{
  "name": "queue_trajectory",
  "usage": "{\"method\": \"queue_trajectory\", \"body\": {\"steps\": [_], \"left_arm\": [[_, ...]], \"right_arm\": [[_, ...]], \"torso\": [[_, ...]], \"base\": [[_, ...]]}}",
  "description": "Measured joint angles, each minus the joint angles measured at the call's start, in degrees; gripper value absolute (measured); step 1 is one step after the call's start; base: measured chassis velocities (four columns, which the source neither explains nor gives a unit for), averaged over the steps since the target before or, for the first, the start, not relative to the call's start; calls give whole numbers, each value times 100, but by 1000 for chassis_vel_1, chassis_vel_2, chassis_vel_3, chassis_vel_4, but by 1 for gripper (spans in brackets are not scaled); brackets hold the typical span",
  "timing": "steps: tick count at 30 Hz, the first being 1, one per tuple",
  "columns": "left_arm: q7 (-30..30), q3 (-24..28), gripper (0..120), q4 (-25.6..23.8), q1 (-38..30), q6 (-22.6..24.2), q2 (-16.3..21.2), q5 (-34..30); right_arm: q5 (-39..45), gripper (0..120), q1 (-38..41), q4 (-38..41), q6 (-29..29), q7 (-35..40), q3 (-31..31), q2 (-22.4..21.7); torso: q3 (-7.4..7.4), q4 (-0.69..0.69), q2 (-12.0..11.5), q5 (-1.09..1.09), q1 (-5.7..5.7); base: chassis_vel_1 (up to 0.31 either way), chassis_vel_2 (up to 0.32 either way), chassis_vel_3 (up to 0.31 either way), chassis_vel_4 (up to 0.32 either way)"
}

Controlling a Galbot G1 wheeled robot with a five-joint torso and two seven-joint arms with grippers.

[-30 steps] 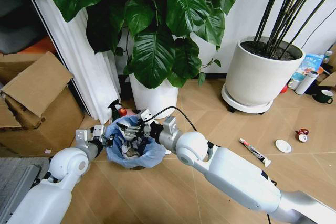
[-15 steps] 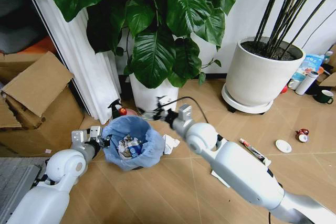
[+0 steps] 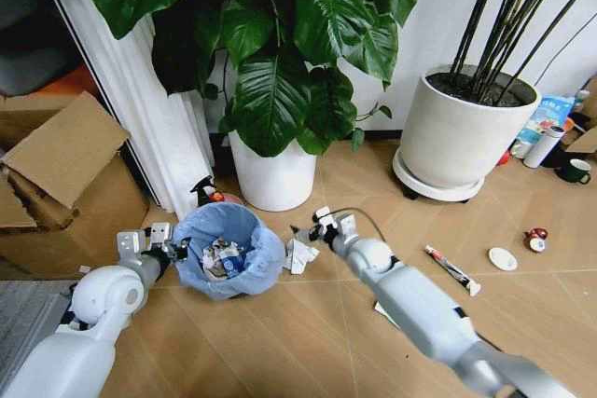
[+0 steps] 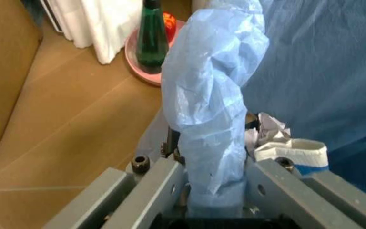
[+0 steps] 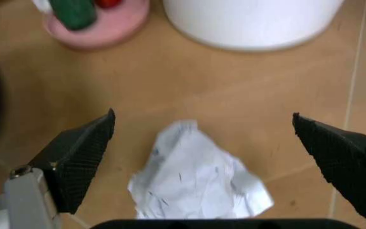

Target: Pick up the trash bin and place the garbage on the floor into it.

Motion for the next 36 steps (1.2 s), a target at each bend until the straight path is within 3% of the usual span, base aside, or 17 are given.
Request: {"method": "queue_trajectory", "body": {"steps": [5, 15, 29, 36], "left_arm": [[-24, -25, 0, -63, 66, -1, 61, -8], [-188, -12, 0, -202, 135, 5, 70, -39], [-306, 38, 0, -268, 145, 1, 35, -64], [-335, 74, 0, -285, 122, 1, 20, -59]], "right_arm": [[-283, 100, 179, -1042, 198, -84, 138, 472], [-990, 100, 547, -2714, 640, -726, 478, 1010], [-1203, 100, 673, -3301, 636, -842, 742, 1366], [-1191, 75, 648, -3288, 600, -849, 805, 1347]], "torso": [[0, -1, 0, 0, 0], [0, -2, 0, 0, 0], [0, -2, 0, 0, 0], [0, -2, 0, 0, -1]], "base": [[0, 0, 0, 0], [0, 0, 0, 0], [0, 0, 0, 0], [0, 0, 0, 0]]}}
